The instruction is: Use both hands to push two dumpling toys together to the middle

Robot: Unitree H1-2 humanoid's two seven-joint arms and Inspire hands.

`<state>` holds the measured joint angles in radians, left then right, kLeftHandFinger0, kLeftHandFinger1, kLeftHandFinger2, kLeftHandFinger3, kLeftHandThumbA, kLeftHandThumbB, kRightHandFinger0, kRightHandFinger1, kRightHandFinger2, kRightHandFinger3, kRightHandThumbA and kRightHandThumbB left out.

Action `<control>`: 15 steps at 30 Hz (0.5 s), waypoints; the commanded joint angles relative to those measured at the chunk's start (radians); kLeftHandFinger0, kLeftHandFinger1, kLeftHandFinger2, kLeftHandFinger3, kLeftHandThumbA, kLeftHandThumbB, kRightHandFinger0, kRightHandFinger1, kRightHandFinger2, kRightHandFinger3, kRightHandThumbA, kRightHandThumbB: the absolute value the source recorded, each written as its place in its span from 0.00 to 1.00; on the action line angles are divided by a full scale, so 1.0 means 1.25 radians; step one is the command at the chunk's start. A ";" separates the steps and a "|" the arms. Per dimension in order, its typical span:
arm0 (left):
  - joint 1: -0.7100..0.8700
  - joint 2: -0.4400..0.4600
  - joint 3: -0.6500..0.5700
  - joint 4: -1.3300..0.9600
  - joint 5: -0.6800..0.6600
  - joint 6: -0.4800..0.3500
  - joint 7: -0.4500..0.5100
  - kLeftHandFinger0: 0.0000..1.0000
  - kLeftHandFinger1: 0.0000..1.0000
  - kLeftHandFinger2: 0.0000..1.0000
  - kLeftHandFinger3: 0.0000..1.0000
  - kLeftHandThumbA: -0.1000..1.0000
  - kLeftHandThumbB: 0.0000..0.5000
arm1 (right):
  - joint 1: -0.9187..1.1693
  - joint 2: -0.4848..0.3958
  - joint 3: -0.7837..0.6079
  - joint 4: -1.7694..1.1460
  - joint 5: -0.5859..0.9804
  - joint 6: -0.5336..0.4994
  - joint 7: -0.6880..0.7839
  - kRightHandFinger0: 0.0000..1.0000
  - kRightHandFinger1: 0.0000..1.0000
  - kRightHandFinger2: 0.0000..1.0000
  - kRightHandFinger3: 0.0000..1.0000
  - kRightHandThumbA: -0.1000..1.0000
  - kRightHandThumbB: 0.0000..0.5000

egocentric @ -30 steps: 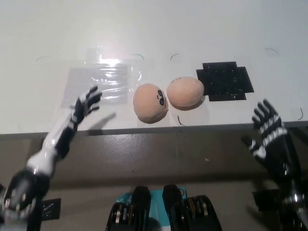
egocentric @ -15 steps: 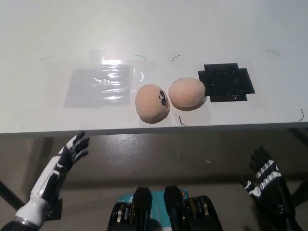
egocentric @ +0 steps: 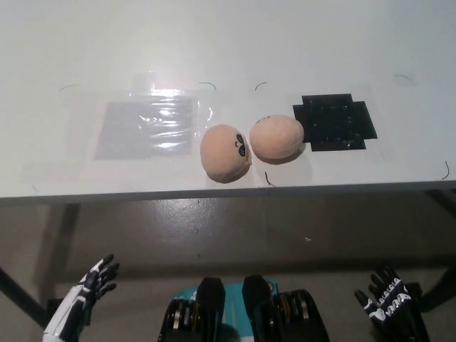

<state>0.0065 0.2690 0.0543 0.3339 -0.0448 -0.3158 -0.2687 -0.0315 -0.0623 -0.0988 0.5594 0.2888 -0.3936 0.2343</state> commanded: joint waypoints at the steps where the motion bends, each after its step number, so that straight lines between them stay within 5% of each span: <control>1: 0.018 0.025 0.005 -0.012 0.054 -0.068 0.041 1.00 1.00 1.00 1.00 1.00 0.32 | 0.004 0.002 0.002 -0.012 -0.005 -0.061 0.021 1.00 1.00 1.00 1.00 1.00 0.67; 15: 0.028 0.024 0.001 -0.004 0.064 -0.083 0.047 1.00 1.00 1.00 1.00 1.00 0.26 | 0.016 0.009 -0.004 -0.005 0.008 -0.061 0.033 1.00 1.00 1.00 1.00 1.00 0.67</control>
<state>0.0420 0.2718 0.0525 0.3493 0.0172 -0.3778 -0.2356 0.0006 -0.0604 -0.0990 0.5629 0.2904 -0.4117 0.2379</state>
